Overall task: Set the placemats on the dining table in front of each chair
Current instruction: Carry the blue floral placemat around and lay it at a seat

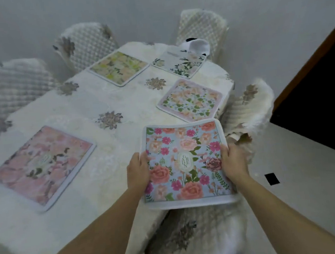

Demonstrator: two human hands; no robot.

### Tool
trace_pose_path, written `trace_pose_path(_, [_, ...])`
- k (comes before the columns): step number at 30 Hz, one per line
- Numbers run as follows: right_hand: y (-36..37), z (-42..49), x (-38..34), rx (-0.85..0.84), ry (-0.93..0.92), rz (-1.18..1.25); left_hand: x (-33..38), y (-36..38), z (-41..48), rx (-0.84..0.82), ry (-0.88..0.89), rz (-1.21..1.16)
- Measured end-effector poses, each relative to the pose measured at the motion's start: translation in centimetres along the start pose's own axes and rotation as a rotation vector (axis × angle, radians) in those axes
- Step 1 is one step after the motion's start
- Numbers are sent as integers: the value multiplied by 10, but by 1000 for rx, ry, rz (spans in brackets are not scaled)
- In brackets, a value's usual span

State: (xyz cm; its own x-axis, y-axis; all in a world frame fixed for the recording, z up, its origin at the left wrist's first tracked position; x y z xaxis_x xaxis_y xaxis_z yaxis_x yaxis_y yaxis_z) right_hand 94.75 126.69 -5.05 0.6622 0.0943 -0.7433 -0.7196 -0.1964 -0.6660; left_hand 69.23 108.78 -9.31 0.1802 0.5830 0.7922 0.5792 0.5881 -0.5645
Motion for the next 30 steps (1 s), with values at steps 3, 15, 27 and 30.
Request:
trace_pose_path(3, [49,23,-19,-157,-84,-20,-34,-22,0,122,-112,-18])
trace_pose_path(15, [198,62,-62,-675,-359,-100,-102,-46,-37,467,-431,-74])
trace_pose_path(27, [263,71,-61,-898,-397,-189,-164,-30,-63,516,-650,-379])
trace_pose_path(30, [265,74,-60,-911,-410,-203,-163,-31,-63,560,-652,-328])
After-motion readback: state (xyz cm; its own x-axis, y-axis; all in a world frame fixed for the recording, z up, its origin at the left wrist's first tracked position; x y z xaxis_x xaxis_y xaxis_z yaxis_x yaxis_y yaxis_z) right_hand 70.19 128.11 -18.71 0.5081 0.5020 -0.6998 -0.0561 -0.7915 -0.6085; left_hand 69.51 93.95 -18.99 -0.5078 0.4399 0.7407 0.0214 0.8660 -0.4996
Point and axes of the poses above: each hand's wrist, its own z-axis towards the middle knuckle, its own y-axis out of the palm, x = y × z, the point moved 6 cm from there along z, towards the middle knuckle, and after that the axes turned 8 degrees about z, right-handed, at the moved point
